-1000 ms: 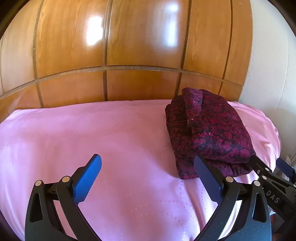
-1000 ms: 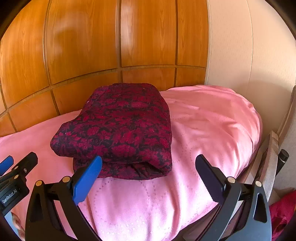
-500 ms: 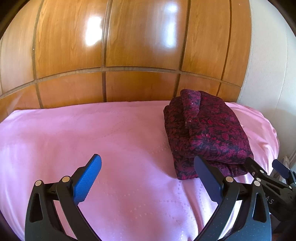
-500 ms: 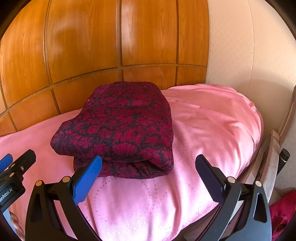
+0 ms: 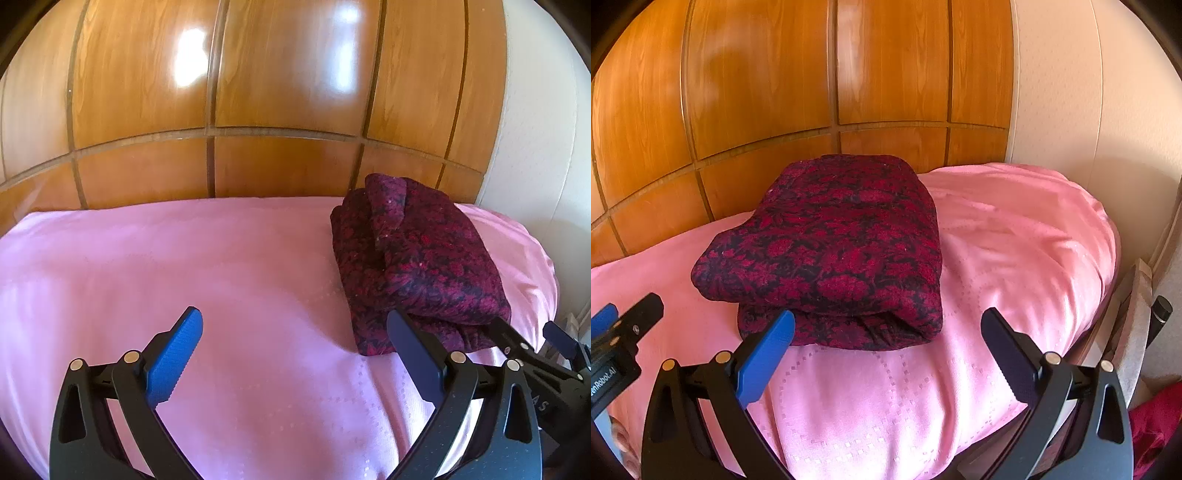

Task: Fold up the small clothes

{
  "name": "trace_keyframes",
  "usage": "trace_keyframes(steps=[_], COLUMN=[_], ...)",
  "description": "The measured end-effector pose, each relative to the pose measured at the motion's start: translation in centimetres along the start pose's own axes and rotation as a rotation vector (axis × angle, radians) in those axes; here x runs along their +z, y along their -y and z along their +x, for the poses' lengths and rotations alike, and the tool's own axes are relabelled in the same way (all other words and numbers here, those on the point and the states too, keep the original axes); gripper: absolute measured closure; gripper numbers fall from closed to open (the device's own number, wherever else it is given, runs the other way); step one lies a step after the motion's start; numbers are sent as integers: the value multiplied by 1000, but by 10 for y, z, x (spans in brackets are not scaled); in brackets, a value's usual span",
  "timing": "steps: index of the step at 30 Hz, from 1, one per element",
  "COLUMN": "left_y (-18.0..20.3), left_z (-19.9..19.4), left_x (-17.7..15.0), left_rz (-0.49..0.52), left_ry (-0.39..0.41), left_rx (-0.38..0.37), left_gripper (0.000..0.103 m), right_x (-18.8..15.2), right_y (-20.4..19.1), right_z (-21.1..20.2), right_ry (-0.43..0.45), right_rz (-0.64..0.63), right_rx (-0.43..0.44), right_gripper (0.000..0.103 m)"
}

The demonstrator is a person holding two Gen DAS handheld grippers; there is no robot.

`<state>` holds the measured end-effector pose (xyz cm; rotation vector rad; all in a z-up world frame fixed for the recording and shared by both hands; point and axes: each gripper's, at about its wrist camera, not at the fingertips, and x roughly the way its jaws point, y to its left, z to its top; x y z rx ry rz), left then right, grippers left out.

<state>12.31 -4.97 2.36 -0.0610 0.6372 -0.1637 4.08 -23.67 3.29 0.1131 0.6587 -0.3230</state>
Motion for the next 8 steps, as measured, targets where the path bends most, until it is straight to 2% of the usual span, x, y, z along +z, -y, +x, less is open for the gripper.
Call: trace_keyframes(steps=[8], left_y=[-2], left_z=[4], left_x=[-5], left_rz=[-5], left_ry=[-14], left_rx=[22], left_gripper=[4], right_x=[6], right_y=[4], right_z=[-6], right_ry=[30], right_rz=[18], right_rx=[30], right_gripper=[2])
